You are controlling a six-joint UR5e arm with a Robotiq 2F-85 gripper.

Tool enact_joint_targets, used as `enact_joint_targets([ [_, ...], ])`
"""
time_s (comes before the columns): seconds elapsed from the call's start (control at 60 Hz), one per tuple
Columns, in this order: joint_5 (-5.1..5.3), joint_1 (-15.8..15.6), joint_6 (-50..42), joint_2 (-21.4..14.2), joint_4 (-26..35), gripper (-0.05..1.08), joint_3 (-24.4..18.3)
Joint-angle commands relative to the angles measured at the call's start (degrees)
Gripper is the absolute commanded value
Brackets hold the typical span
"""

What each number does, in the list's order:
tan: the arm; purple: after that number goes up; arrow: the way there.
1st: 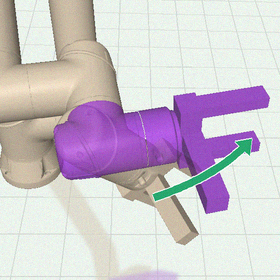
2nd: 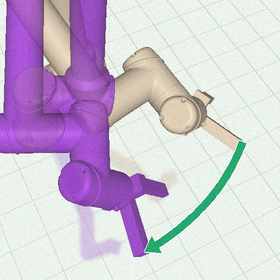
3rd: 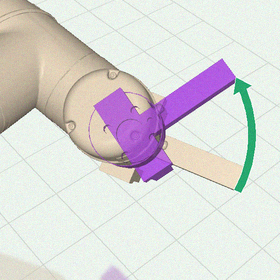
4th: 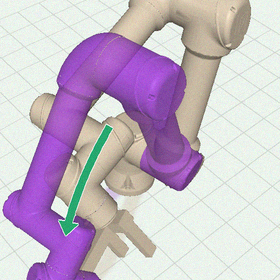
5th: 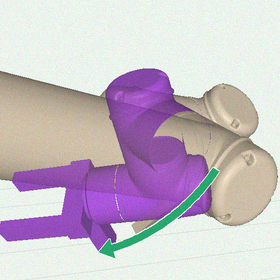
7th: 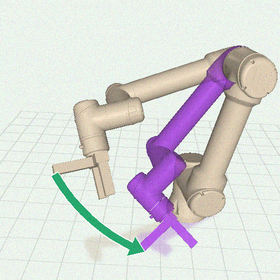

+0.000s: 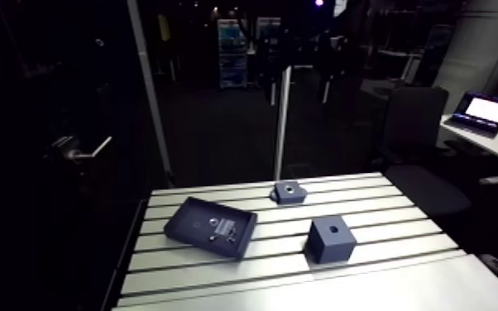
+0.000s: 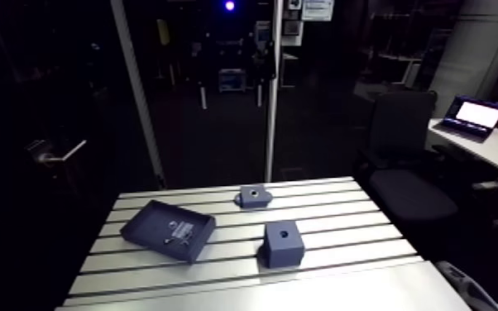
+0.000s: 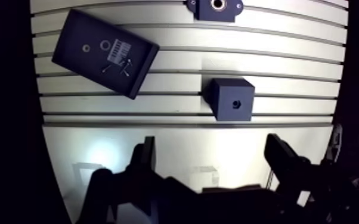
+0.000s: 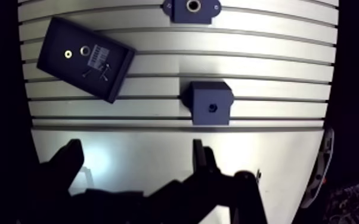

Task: Pick up the bearing and press it into the housing until flush.

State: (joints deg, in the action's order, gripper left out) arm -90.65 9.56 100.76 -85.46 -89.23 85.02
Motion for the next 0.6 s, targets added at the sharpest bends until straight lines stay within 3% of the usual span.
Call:
enact_joint_targets([
  [0.017,0.09,-0.1,0.0,0.1,-0.6,0.01,-0.2],
  [0.6,0.6,-0.1,0.1,0.1,-0.6,0.01,0.5],
])
